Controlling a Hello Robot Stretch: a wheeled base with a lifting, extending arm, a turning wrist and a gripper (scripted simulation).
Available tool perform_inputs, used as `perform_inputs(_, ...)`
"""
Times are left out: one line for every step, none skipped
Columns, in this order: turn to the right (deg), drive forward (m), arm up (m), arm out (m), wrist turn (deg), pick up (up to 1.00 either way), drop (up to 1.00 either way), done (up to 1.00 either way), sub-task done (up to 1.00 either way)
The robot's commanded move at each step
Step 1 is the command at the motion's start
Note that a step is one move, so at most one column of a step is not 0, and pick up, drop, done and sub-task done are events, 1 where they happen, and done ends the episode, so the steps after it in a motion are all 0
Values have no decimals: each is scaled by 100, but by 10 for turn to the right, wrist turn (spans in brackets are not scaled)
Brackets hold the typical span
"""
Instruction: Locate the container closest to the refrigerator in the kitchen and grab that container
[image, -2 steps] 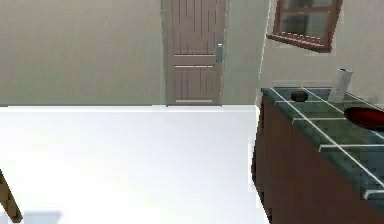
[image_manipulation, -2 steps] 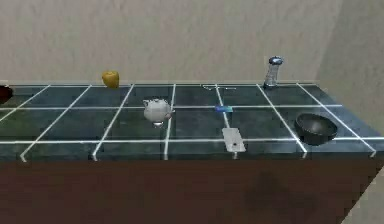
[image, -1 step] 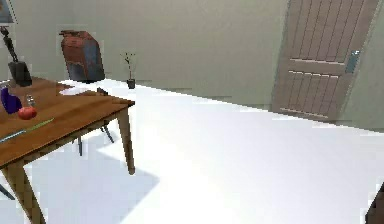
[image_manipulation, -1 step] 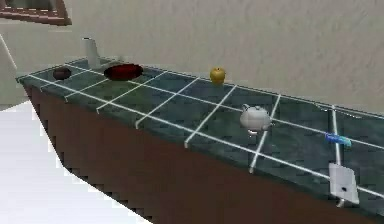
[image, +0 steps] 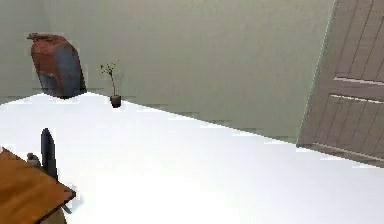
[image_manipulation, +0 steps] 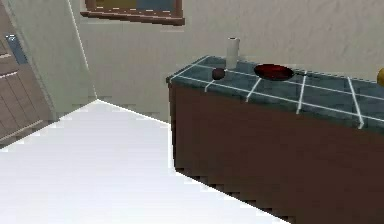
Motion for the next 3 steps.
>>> perform_inputs(0, 60, 0, 0, 0, 0, 0, 0, 0)
perform_inputs(-270, 0, 0, 0, 0, 0, 0, 0, 0)
perform_inputs(0, 100, 0, 0, 0, 0, 0, 0, 0)
